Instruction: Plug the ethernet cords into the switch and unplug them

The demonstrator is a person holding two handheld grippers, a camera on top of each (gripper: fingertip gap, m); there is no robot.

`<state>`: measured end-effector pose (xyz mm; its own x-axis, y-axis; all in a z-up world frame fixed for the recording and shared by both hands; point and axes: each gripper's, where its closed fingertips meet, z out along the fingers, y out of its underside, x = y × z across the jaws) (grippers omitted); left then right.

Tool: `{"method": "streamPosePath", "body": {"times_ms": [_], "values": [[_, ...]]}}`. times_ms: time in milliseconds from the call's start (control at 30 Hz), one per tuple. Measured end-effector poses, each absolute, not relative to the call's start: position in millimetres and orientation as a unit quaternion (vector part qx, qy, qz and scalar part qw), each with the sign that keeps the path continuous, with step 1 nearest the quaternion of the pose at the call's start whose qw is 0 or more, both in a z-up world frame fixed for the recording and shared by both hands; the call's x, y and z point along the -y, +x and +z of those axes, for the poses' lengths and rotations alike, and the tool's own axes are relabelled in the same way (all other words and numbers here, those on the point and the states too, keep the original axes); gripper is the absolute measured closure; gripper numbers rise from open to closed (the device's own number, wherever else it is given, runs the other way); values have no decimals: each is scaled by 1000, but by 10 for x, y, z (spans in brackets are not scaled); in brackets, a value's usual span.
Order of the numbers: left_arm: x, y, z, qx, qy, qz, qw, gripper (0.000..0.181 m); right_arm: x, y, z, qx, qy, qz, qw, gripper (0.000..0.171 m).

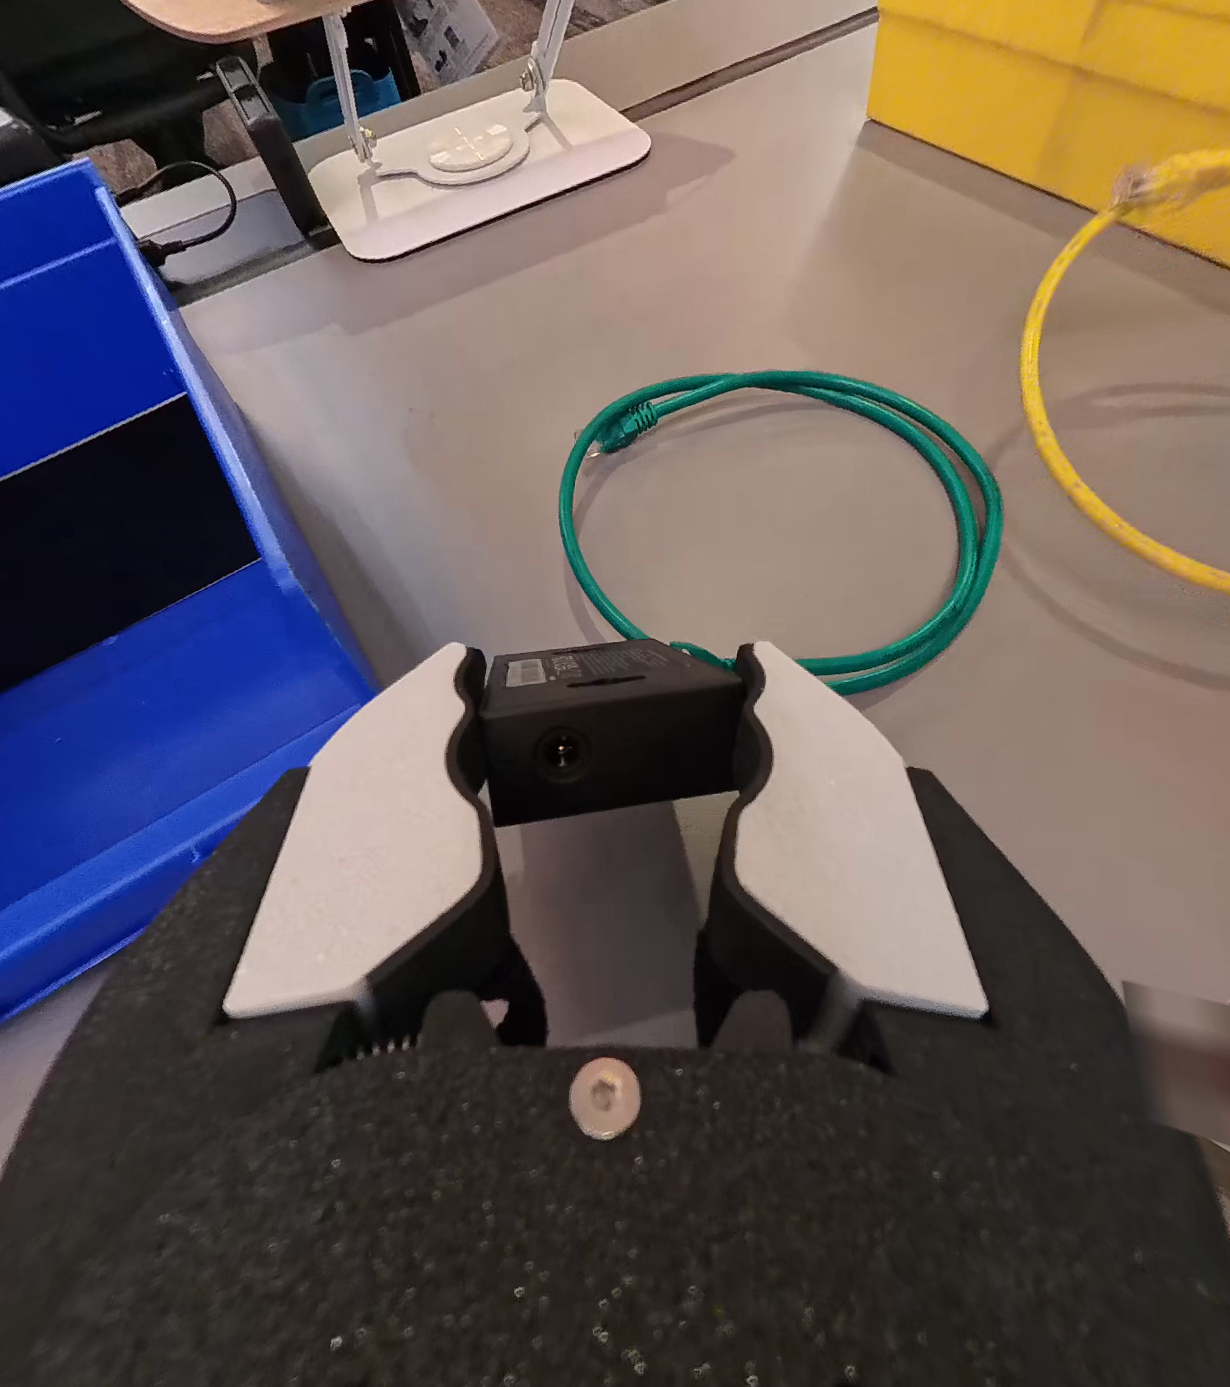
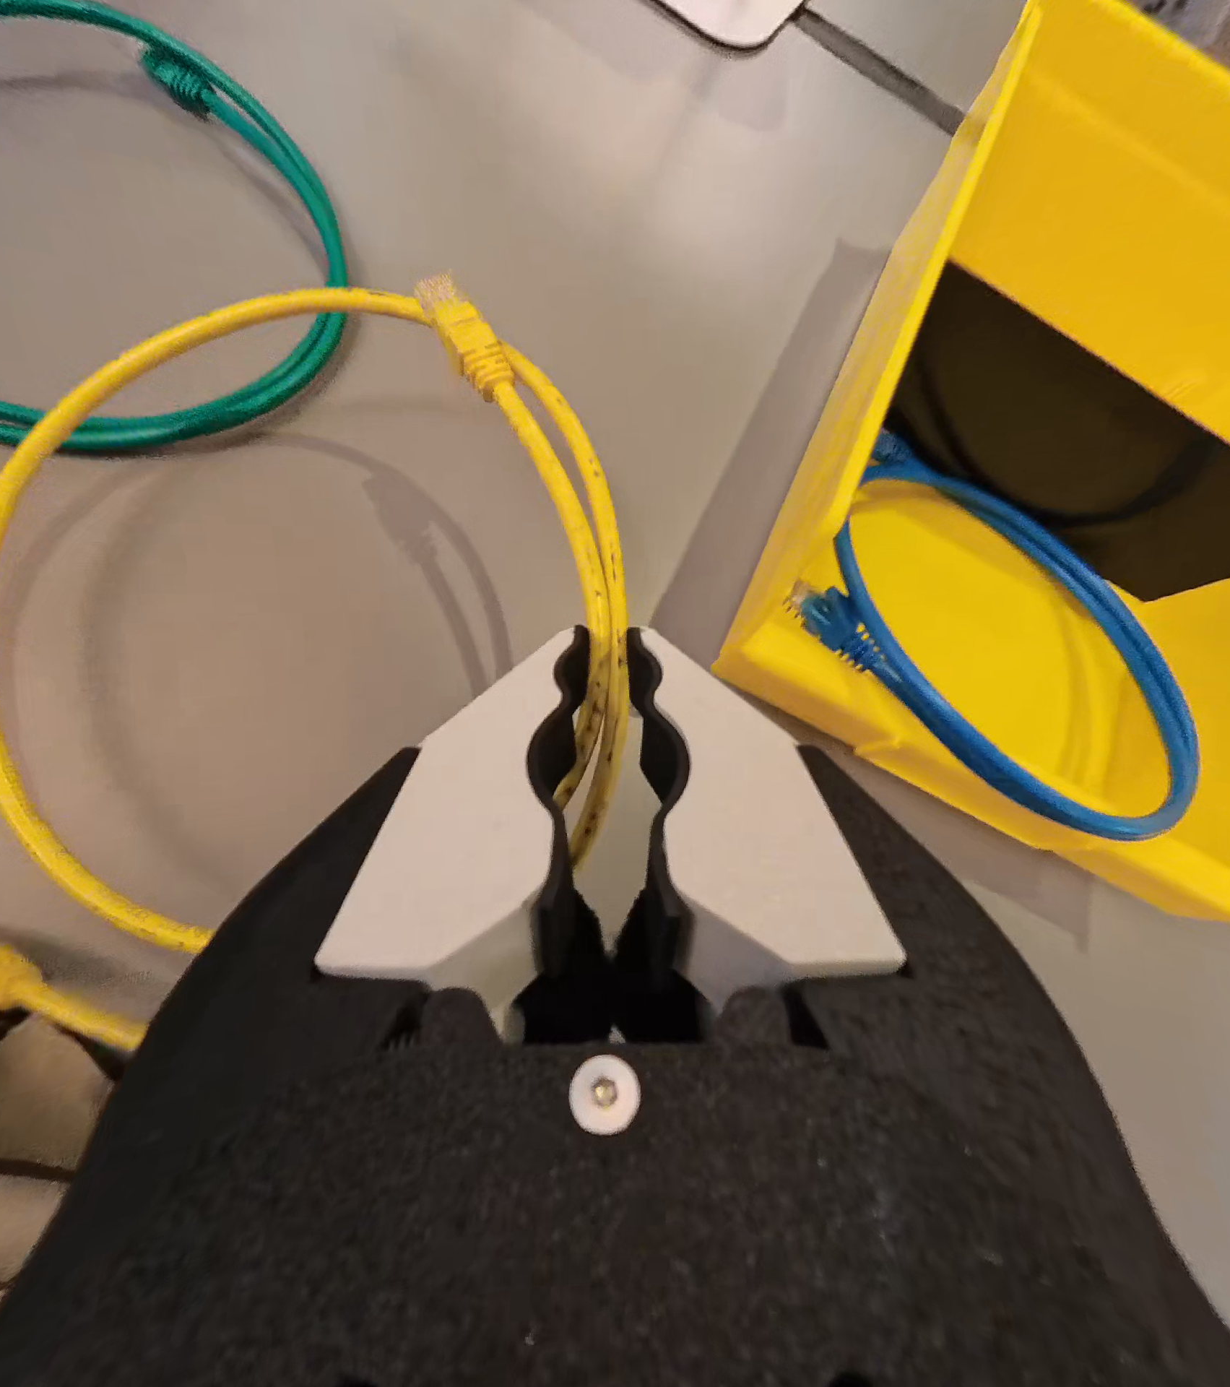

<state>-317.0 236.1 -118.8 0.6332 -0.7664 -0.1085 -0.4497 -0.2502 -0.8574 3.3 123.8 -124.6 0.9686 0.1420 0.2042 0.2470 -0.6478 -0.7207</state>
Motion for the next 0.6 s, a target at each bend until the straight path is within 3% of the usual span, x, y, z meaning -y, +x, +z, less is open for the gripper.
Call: {"method": "streamPosePath", "body": {"times_ms": [167, 333, 433, 600], "values": [[-2359, -3175, -1199, -393, -774, -169, 467, 117, -1266, 233, -615, 91, -876, -64, 468, 161], [-2353, -3168, -1210, -393, -775, -170, 464, 117, -1057, 1129, 80, 5, -874, -59, 481, 161], [-2335, -3142, -1225, -397, -775, -173, 459, 117, -1020, 1771, -25, -65, -908, -40, 412, 161], [-2315, -3124, -1225, -402, -773, -174, 458, 117, -1147, 2250, -704, -161, -950, 66, 258, 161]]}}
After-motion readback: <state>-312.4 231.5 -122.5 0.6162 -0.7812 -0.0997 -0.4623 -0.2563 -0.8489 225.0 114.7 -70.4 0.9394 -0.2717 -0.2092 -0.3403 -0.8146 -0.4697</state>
